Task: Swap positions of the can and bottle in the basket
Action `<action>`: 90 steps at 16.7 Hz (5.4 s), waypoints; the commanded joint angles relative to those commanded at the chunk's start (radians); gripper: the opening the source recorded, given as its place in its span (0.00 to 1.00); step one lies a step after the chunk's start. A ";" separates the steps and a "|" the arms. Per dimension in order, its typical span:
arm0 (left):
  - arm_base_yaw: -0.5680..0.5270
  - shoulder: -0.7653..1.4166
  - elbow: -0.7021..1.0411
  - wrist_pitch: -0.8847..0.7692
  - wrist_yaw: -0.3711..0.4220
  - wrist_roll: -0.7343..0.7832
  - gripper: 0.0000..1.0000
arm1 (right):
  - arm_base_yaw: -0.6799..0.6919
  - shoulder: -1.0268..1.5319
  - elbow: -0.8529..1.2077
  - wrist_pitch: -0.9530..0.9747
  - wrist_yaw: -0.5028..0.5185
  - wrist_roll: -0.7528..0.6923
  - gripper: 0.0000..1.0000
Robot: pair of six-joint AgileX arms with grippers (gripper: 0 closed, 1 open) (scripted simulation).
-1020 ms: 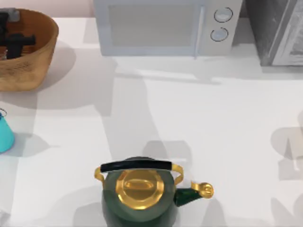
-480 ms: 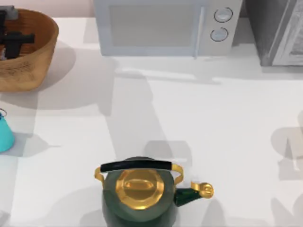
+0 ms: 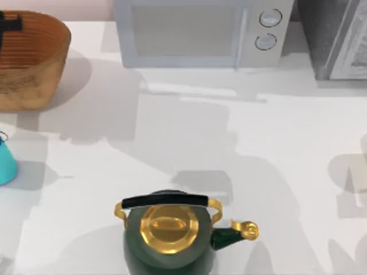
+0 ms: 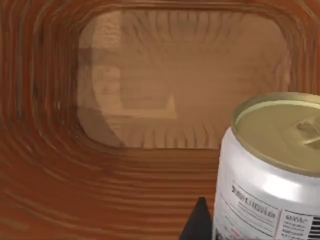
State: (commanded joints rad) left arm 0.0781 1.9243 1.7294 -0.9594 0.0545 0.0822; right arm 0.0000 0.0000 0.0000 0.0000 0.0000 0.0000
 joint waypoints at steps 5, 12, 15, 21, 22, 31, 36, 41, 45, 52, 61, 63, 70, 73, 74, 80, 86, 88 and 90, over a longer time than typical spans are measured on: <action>-0.024 -0.665 -0.544 0.319 -0.016 -0.023 0.00 | 0.000 0.000 0.000 0.000 0.000 0.000 1.00; -0.057 -1.517 -1.313 0.746 -0.040 -0.056 0.00 | 0.000 0.000 0.000 0.000 0.000 0.000 1.00; -0.068 -1.746 -1.547 0.866 -0.048 -0.069 0.00 | 0.000 0.000 0.000 0.000 0.000 0.000 1.00; -0.078 -1.924 -1.729 0.959 -0.054 -0.082 0.00 | 0.000 0.000 0.000 0.000 0.000 0.000 1.00; -0.078 -1.924 -1.729 0.959 -0.054 -0.082 0.00 | 0.000 0.000 0.000 0.000 0.000 0.000 1.00; -0.095 -1.785 -1.671 1.040 -0.020 -0.076 0.00 | 0.000 0.000 0.000 0.000 0.000 0.000 1.00; -0.149 -1.448 -1.532 1.238 0.086 -0.068 0.00 | 0.000 0.000 0.000 0.000 0.000 0.000 1.00; -0.221 -1.008 -1.347 1.492 0.244 -0.060 0.00 | 0.000 0.000 0.000 0.000 0.000 0.000 1.00; -0.283 -0.637 -1.183 1.702 0.395 -0.054 0.00 | 0.000 0.000 0.000 0.000 0.000 0.000 1.00; -0.382 -0.045 -0.905 2.021 0.683 -0.045 0.00 | 0.000 0.000 0.000 0.000 0.000 0.000 1.00; -0.467 0.451 -0.661 2.256 1.002 -0.050 0.00 | 0.000 0.000 0.000 0.000 0.000 0.000 1.00; -0.478 0.514 -0.628 2.281 1.053 -0.053 0.00 | 0.000 0.000 0.000 0.000 0.000 0.000 1.00; -0.497 0.616 -0.567 2.315 1.147 -0.058 0.00 | 0.000 0.000 0.000 0.000 0.000 0.000 1.00; -0.497 0.616 -0.567 2.315 1.147 -0.058 0.00 | 0.000 0.000 0.000 0.000 0.000 0.000 1.00; -0.497 0.616 -0.567 2.315 1.147 -0.058 0.00 | 0.000 0.000 0.000 0.000 0.000 0.000 1.00; -0.497 0.616 -0.567 2.315 1.147 -0.058 0.38 | 0.000 0.000 0.000 0.000 0.000 0.000 1.00; -0.497 0.616 -0.567 2.315 1.147 -0.058 0.83 | 0.000 0.000 0.000 0.000 0.000 0.000 1.00; -0.497 0.616 -0.567 2.315 1.147 -0.058 0.98 | 0.000 0.000 0.000 0.000 0.000 0.000 1.00; -0.497 0.616 -0.567 2.315 1.147 -0.058 1.00 | 0.000 0.000 0.000 0.000 0.000 0.000 1.00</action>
State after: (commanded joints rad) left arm -0.4186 2.5399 1.1620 1.3557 1.2012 0.0240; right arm 0.0000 0.0000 0.0000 0.0000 0.0000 0.0000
